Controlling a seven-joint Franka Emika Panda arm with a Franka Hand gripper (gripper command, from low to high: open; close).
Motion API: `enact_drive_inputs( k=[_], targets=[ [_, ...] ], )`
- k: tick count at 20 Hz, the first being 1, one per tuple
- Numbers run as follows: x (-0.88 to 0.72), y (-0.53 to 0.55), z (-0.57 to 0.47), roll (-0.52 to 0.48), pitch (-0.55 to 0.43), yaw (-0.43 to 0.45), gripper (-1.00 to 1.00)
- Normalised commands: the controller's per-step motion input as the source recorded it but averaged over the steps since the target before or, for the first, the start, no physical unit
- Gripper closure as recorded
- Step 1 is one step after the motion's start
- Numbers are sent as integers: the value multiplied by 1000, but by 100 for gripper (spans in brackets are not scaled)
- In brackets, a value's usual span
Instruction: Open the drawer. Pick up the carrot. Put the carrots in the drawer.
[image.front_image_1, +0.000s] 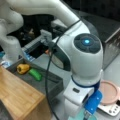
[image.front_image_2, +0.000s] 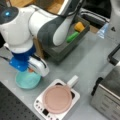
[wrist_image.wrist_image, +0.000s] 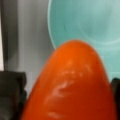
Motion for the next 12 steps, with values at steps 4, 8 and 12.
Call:
enact_drive_inputs(
  k=[4, 8, 12],
  targets=[
    [-382, 102, 93, 116, -13, -187, 100],
    [-459, 121, 30, 100, -75, -197, 100],
    [-575, 117, -13, 76, -128, -199, 100]
  ],
)
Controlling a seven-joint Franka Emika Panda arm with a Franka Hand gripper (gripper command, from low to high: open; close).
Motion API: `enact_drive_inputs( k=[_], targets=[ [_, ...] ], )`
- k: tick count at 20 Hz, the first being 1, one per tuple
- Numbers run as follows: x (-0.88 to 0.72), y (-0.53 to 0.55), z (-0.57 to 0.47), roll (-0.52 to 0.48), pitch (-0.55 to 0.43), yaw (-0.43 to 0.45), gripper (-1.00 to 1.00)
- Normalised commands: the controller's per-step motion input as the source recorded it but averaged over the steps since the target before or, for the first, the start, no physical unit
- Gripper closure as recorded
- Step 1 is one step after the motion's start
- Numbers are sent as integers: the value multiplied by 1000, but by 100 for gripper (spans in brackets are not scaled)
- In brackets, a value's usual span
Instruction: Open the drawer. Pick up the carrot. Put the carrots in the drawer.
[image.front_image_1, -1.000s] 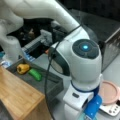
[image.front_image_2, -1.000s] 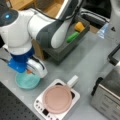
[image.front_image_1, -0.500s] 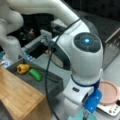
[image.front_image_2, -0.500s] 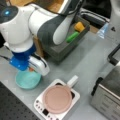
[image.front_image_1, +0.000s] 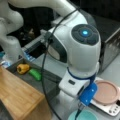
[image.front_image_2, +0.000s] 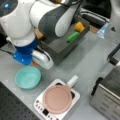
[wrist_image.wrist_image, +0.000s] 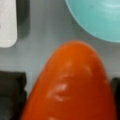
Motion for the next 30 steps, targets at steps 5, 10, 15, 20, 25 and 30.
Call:
enact_drive_inputs(
  k=[5, 10, 15, 20, 25, 30],
  targets=[
    [-569, 99, -74, 56, -184, -203, 100],
    [-558, 73, -102, 31, -239, -206, 100],
    [-493, 70, -83, 1, -297, -203, 100],
    [-456, 46, -80, -4, -345, -194, 100],
    [-397, 21, -87, 0, -337, -175, 100],
    [-390, -7, -94, -7, -308, -152, 100]
  ],
)
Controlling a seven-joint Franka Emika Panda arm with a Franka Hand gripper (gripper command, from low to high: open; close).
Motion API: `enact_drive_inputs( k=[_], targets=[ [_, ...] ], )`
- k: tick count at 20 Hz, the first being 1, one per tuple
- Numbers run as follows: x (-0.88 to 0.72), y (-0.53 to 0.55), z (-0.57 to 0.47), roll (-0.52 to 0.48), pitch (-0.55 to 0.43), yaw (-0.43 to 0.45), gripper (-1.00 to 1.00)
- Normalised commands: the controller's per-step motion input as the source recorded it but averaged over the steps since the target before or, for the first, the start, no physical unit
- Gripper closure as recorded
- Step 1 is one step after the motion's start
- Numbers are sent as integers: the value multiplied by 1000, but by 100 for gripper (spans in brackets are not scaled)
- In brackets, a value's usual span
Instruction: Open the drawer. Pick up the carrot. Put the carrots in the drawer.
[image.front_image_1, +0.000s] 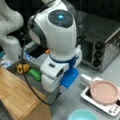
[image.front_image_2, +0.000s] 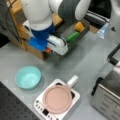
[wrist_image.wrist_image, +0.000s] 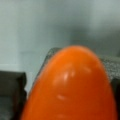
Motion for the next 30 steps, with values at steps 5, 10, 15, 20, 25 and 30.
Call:
enact_drive_inputs(
  k=[5, 10, 15, 20, 25, 30],
  targets=[
    [-387, -23, -159, -6, -302, -132, 100],
    [-418, -21, -188, -1, -310, -93, 100],
    [-431, 13, -121, -1, -308, -61, 100],
    [-390, 26, -102, -3, -312, -47, 100],
    [-414, 21, -72, 1, -269, -36, 100],
    [-456, 30, -92, 28, -225, -33, 100]
  ],
)
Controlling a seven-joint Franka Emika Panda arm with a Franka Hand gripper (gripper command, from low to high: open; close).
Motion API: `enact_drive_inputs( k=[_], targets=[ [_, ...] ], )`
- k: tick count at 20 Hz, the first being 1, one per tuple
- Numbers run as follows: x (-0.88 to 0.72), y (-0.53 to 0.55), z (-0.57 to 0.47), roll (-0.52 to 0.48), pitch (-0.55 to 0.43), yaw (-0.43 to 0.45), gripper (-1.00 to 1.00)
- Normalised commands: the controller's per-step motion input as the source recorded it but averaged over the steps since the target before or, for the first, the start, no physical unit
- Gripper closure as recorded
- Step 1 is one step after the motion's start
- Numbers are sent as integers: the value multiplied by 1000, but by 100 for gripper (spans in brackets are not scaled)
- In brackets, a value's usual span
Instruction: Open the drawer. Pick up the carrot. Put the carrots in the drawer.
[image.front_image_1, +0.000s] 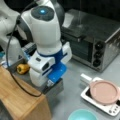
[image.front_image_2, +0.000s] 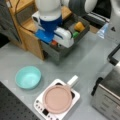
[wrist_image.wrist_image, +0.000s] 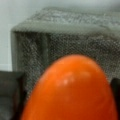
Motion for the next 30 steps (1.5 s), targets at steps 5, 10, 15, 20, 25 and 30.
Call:
enact_drive_inputs(
  k=[5, 10, 15, 20, 25, 30],
  targets=[
    [-418, -1, -70, 15, -168, -8, 100],
    [-272, -23, -72, 36, -128, 46, 100],
    [-224, -106, -60, 4, -104, 215, 100],
    [-205, -202, -23, -19, -117, 319, 100],
    [-140, -150, 22, -111, -93, 292, 100],
    [-87, -69, 36, -214, -85, 305, 100]
  ],
)
